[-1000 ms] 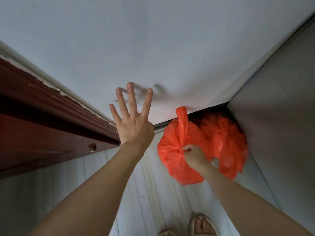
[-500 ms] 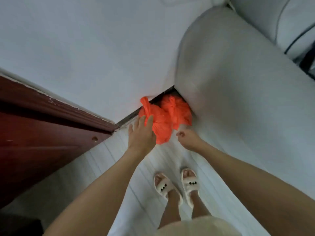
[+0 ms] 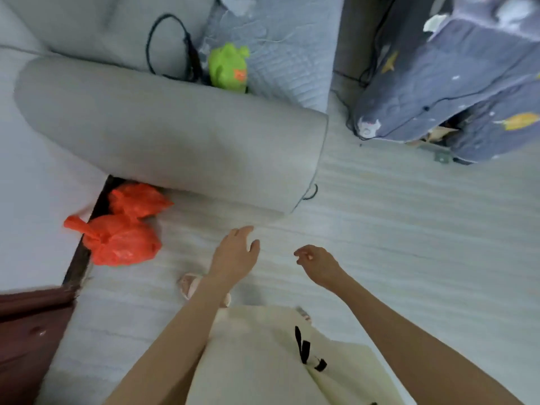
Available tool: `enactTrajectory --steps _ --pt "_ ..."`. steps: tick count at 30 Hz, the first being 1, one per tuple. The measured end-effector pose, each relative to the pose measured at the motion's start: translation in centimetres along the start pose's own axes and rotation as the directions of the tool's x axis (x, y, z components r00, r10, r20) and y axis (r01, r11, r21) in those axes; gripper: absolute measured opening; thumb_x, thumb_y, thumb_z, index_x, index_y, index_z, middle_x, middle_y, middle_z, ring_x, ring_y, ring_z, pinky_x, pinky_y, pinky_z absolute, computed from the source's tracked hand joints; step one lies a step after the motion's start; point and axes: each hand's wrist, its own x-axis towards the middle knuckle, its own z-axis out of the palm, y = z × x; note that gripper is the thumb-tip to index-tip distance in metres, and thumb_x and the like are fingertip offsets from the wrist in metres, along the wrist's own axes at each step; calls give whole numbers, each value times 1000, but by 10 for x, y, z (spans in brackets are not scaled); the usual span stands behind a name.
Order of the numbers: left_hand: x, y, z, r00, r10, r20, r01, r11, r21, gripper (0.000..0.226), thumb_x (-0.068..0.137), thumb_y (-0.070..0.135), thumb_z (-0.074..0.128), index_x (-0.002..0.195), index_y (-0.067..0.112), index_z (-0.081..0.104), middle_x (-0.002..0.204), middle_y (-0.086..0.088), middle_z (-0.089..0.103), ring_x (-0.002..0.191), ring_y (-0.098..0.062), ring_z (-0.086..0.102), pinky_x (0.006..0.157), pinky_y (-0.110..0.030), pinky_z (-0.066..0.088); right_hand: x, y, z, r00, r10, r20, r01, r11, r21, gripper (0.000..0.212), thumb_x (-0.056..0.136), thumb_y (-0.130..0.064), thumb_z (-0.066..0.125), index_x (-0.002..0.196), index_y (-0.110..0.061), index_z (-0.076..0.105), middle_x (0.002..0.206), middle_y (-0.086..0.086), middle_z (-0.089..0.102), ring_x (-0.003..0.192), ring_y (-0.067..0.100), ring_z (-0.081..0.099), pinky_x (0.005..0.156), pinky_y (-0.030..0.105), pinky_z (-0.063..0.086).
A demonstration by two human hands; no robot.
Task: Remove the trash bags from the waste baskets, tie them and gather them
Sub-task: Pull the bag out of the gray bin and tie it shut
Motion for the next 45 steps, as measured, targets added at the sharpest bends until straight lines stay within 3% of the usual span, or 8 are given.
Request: enactTrajectory --steps 6,10,13,22,31,37,42,45 --pt "-12 190 136 921 306 240 -323 945 38 41 94 29 44 133 17 43 138 -5 46 127 -19 43 100 -22 29 -85 190 -112 923 270 -275 -162 920 356 32 92 -14 37 114 -14 60 116 9 65 106 24 60 77 24 41" --pt "-14 302 215 799 417 434 -494 866 78 42 93 31 45 133 18 43 137 -2 46 126 -17 44 100 -26 34 -127 288 -161 796 506 -330 -216 749 627 32 91 -10 39 112 -11 62 118 10 64 112 25 56 86 25 41" --pt "-2 371 258 733 456 504 -586 799 130 41 92 30 45 132 18 45 136 -3 48 125 -18 44 98 -26 33 -139 339 -200 708 620 -338 -174 617 768 30 90 -10 41 110 -10 63 116 11 65 102 23 57 76 22 40" --pt "93 610 391 582 479 657 -739 649 182 42 92 27 47 131 13 45 136 -10 48 127 -24 43 105 -33 34 -118 487 -407 553 761 -339 -141 487 862 30 92 -12 39 110 -12 63 114 8 66 104 21 57 69 23 39" --pt "160 890 491 430 633 644 -890 419 182 43 91 28 46 132 13 44 138 -12 46 126 -31 43 104 -40 37 -118 606 -643 456 776 -436 -149 550 822 32 93 -15 38 116 -14 60 122 6 63 109 25 57 80 23 41" --pt "219 1059 579 351 716 603 -936 248 251 41 91 27 46 128 10 45 133 -14 50 122 -33 45 97 -41 39 -86 716 -799 417 725 -549 -187 659 729 38 96 -22 37 132 -17 48 140 7 49 129 26 44 105 29 34" --pt "270 1229 631 370 768 523 -912 195 360 49 95 32 39 140 14 31 148 -8 33 134 -26 33 108 -40 32 -58 803 -977 451 561 -694 -289 827 481 48 98 -33 30 144 -21 26 153 5 26 141 25 22 116 42 20" --pt "300 1305 647 419 772 478 -891 250 378 48 96 32 35 140 15 30 148 -6 32 136 -24 30 109 -41 29 -32 832 -1073 503 497 -707 -306 867 392 49 98 -33 28 145 -23 22 154 5 24 141 25 21 115 42 20"
